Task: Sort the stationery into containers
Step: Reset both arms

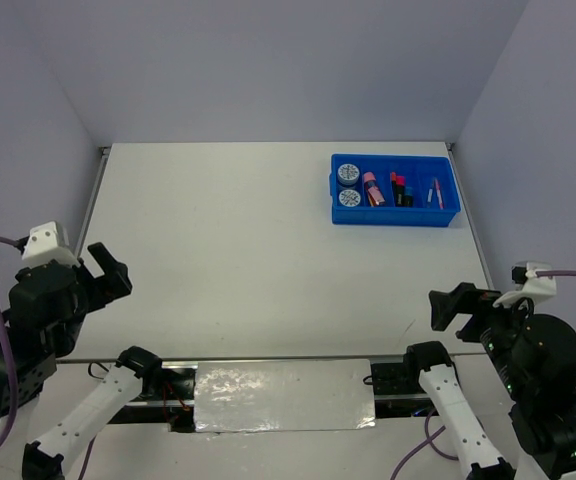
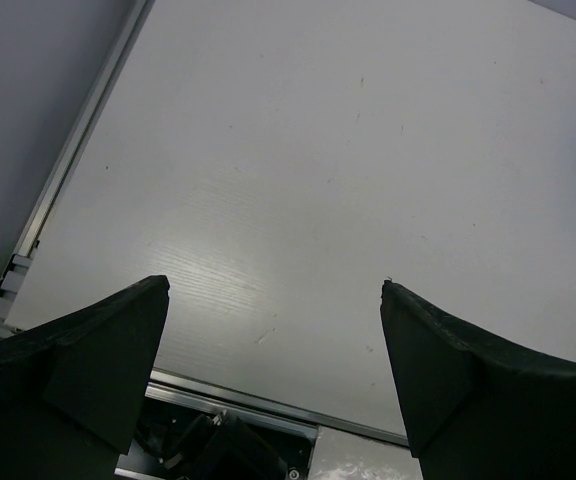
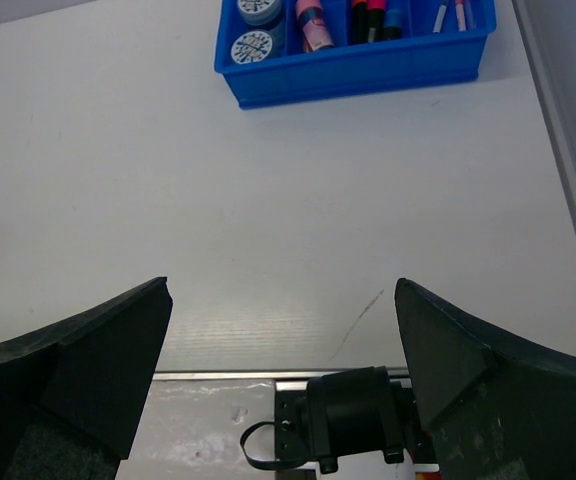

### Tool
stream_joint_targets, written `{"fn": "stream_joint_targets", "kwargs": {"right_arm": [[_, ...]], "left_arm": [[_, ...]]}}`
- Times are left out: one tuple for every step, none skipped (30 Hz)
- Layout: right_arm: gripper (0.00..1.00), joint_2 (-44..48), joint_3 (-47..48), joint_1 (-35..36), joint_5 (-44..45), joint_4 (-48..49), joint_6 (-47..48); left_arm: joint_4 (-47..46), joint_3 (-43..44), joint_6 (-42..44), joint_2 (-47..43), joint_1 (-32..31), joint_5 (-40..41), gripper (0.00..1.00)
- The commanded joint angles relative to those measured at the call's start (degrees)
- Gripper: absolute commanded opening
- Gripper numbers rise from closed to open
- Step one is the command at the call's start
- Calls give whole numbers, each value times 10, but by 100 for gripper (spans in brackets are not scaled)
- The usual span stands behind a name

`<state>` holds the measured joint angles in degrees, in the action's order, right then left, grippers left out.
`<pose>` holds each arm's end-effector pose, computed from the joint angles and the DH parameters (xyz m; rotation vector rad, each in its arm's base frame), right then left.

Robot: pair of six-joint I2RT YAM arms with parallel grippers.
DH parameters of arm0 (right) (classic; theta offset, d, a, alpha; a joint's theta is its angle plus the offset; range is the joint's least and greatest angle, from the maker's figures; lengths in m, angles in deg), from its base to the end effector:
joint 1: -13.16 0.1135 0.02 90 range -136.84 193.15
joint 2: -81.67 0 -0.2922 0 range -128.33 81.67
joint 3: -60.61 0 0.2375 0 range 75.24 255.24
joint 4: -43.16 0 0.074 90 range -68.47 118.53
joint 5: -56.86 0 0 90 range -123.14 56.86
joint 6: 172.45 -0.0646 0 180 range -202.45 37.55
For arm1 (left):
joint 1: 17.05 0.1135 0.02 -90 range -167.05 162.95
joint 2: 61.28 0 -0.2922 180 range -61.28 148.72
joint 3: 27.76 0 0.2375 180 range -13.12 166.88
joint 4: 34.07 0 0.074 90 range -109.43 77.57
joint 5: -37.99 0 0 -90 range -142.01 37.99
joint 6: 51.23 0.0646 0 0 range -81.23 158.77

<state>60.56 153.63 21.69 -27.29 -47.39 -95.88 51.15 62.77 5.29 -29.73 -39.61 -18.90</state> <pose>-0.0463 -0.0136 0.4003 0.1506 1.8917 0.1642 0.0212 0.0294 0.4133 -0.5355 1.8756 -0.0571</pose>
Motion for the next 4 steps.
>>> {"fn": "stream_joint_targets", "kwargs": {"right_arm": [[100,-17,-5,6,7,17,5],[100,-13,-8,5,7,22,5],[100,-13,-12,6,6,24,5],[100,-14,-15,6,4,26,7]], "left_arm": [[-11,16,-5,-3,2,15,99],[-12,17,-4,-2,2,15,99],[-12,18,-2,0,2,16,99],[-13,18,-2,1,2,17,99]]}}
